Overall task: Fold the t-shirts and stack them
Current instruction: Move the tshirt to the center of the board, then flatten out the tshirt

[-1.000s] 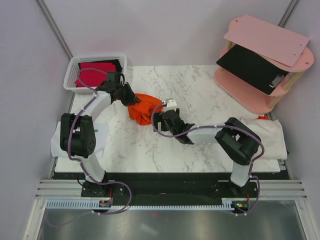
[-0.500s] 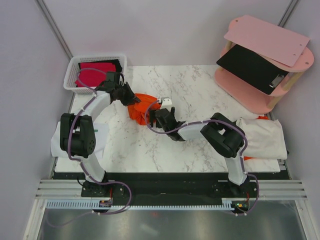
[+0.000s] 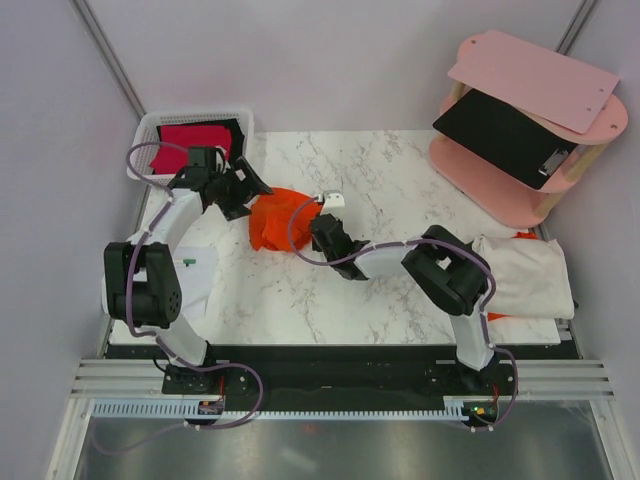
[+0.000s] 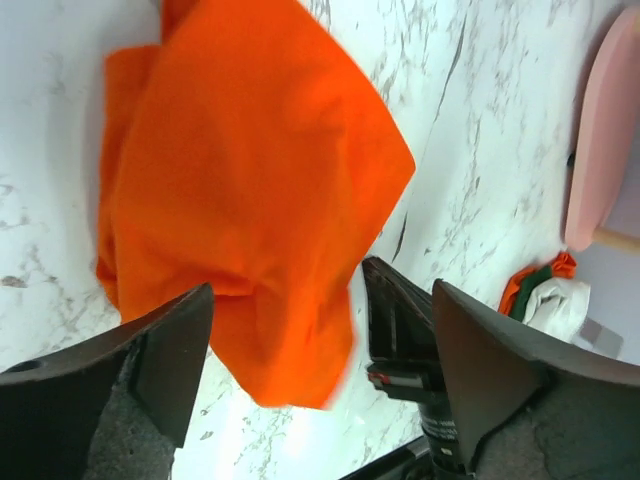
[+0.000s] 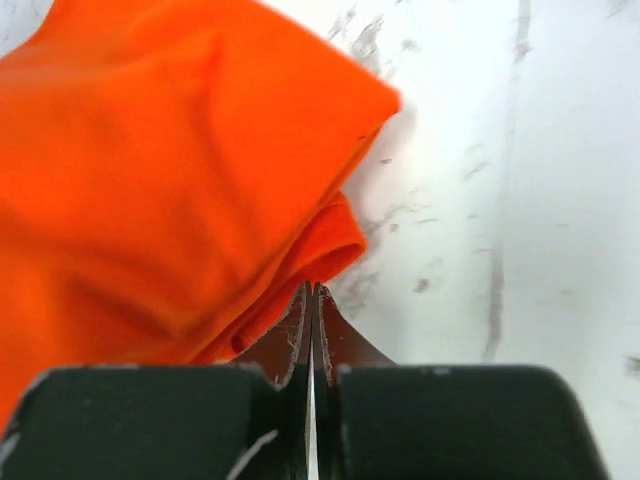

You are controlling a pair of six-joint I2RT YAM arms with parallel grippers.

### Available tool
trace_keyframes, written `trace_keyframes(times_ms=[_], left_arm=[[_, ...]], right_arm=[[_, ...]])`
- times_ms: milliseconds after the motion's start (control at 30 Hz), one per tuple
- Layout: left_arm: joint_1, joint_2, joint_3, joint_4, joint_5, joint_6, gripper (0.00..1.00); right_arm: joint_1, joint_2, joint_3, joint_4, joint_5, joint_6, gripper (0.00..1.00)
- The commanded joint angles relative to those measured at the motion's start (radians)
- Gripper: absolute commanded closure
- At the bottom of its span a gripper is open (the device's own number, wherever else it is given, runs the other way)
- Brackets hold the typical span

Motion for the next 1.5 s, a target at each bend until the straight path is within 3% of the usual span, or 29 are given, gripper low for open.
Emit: trace_keyframes(times_ms=[0,200,300,333,367,400,567,767,933,1267,1467], left_arm=[[0.031,-0.086,-0.006,0.019,-0.021,0.020,0.02],[0.043,-0.101,-0.018,0.011,-0.012,0.022,0.01],[0.043,-0.099,-0.027,0.013,0.002,0.025,0.01],[0.045,-0.098,-0.029,0.013,0.008,0.025,0.01],[0.043,-0.099,-0.035,0.013,0.019,0.027,0.01],[0.043,-0.098,-0.039,0.016,0.025,0.030,0.02],[0.025,-0.109,-0.064,0.031,0.037,0.082,0.08],[-0.081,-0.098,-0.050,-0.007,-0.105,0.181,0.18],[-0.179,-0.047,-0.029,-0.055,-0.221,0.206,0.18],[-0.190,-0.032,-0.024,-0.061,-0.247,0.208,0.21],[-0.190,-0.026,-0.020,-0.070,-0.259,0.211,0.22]], right_arm=[[0.006,-0.213,-0.045,-0.024,0.108,-0.111,1.00],[0.005,-0.374,-0.013,-0.100,0.154,-0.240,1.00],[0.003,-0.362,0.041,-0.188,0.145,-0.245,0.99],[0.002,-0.351,0.050,-0.208,0.143,-0.231,0.93],[-0.007,-0.327,0.046,-0.219,0.133,-0.215,0.78],[-0.014,-0.315,0.038,-0.222,0.117,-0.167,0.71],[-0.098,-0.241,-0.037,-0.187,-0.105,-0.004,0.57],[-0.127,-0.190,-0.053,-0.147,-0.186,0.043,0.54],[-0.181,-0.117,-0.049,-0.091,-0.309,0.117,0.54],[-0.222,0.040,-0.059,0.097,-0.484,0.263,0.53],[-0.221,-0.008,-0.118,0.095,-0.484,0.264,0.52]])
